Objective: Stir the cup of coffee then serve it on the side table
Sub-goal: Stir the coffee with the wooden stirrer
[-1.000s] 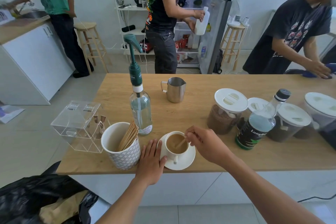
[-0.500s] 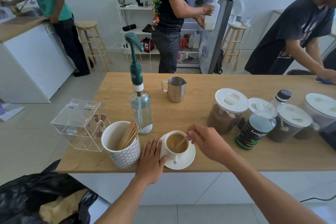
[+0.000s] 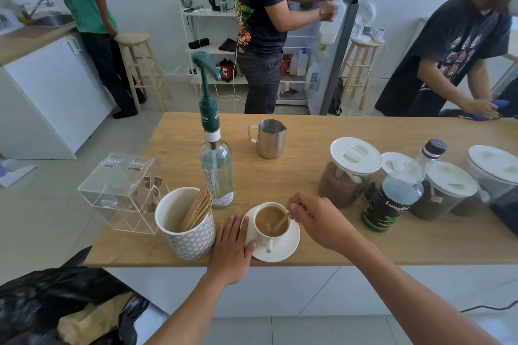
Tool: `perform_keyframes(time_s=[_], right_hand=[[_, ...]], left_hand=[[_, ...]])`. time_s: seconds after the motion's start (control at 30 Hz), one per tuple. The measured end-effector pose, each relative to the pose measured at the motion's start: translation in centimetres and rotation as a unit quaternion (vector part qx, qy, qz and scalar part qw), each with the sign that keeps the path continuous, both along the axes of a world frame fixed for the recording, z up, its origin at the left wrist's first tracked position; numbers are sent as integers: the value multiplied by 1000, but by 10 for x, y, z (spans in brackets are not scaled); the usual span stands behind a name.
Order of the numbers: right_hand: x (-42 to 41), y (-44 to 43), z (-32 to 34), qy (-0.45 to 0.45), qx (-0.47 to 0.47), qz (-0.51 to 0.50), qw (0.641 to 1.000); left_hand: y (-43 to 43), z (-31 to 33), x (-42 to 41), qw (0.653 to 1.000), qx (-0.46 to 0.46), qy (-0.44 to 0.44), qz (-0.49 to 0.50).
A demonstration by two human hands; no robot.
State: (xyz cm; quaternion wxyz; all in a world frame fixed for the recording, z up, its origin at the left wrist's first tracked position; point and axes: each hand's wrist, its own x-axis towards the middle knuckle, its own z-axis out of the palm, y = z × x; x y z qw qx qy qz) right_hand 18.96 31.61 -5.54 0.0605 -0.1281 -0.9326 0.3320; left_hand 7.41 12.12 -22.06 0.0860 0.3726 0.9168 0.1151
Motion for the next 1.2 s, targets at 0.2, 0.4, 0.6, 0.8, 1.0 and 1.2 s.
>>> perform_keyframes(time_s=[0.2,0.4,0.6,0.8,1.0,1.2], right_hand=[[0,7,2,3,86,-29,996],[6,-2,-4,-26,-20,5,999],[7,9,0,-10,72,-45,996],[4,-1,1,-1,17,1,1000],[8,3,0,-26,12,-18,999],[5,8,2,14,45,-40,998]], left_hand=[[0,-1,-1,1000,5,2,1],[0,-2,0,1000,-1,-1,1],[0,-5,-2,1000,13,-5,1],[0,-6,-3,1000,21,-3,0],[0,-6,-2,1000,16,-1,1],[2,-6,-3,1000,23,-2,1]])
